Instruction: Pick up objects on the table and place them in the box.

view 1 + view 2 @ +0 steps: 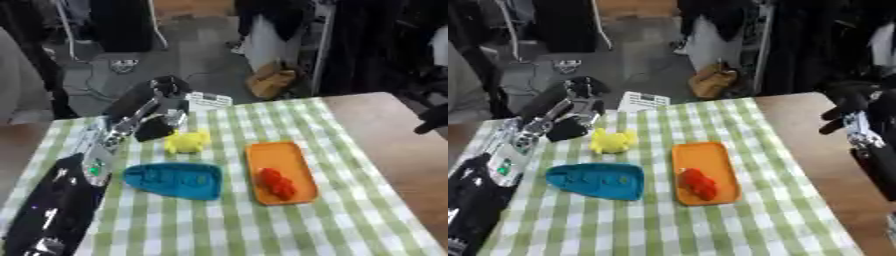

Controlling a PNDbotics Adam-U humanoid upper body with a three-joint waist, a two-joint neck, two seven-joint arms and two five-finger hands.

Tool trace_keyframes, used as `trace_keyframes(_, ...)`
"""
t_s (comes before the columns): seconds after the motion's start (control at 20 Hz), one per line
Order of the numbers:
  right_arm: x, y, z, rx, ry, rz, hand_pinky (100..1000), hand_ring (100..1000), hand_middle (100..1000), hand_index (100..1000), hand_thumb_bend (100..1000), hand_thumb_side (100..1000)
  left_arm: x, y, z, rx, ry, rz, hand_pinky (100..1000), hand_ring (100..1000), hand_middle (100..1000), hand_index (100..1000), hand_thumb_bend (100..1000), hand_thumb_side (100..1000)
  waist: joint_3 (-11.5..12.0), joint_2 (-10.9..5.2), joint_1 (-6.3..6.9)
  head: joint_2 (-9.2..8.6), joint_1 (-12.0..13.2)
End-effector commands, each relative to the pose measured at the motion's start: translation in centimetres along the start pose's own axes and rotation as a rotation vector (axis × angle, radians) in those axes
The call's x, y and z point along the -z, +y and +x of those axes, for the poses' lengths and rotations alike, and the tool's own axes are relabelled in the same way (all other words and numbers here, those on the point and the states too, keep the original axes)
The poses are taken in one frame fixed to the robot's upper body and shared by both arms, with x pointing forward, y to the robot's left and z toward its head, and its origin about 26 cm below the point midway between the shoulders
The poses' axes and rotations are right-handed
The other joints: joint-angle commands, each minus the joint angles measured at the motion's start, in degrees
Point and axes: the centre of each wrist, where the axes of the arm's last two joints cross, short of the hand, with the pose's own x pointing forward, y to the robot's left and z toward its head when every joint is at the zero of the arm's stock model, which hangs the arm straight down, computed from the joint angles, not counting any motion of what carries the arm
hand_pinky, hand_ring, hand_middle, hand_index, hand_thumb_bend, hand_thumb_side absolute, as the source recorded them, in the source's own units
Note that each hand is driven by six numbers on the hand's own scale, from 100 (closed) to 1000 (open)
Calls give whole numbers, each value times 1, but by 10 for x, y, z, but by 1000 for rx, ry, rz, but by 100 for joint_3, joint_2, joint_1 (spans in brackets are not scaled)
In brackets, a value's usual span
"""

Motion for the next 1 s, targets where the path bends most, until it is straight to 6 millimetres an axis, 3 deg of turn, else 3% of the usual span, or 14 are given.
trace_keyframes(0.05, 4, -10, 8, -43, -34, -4, 517, 587, 732, 748, 100, 685, -29, 47, 1, -39, -73, -9, 627, 679, 732, 842, 100, 789, 44, -28, -76, -7, -33)
trace_keyframes(0.25, 5, -10, 8, -48, -34, -5, 517, 587, 732, 748, 100, 684, -73, 52, 2, -184, -15, 50, 608, 665, 722, 839, 100, 811, 111, -22, -78, 76, -44)
trace_keyframes(0.5, 5, -11, 8, -50, -32, -1, 517, 587, 732, 748, 100, 685, -109, 49, 10, -300, 83, 175, 593, 655, 713, 836, 100, 826, 170, -39, -82, 283, 47)
trace_keyframes(0.8, 5, -10, 8, -47, -30, 1, 516, 587, 732, 748, 100, 685, -122, 43, 19, -371, 132, 255, 583, 647, 707, 832, 100, 837, 213, -46, -90, 496, 115)
trace_keyframes(1.0, 4, -10, 7, -45, -23, 1, 515, 586, 732, 748, 100, 687, -124, 36, 24, -420, 150, 289, 575, 640, 700, 826, 100, 848, 253, -36, -105, 825, 109)
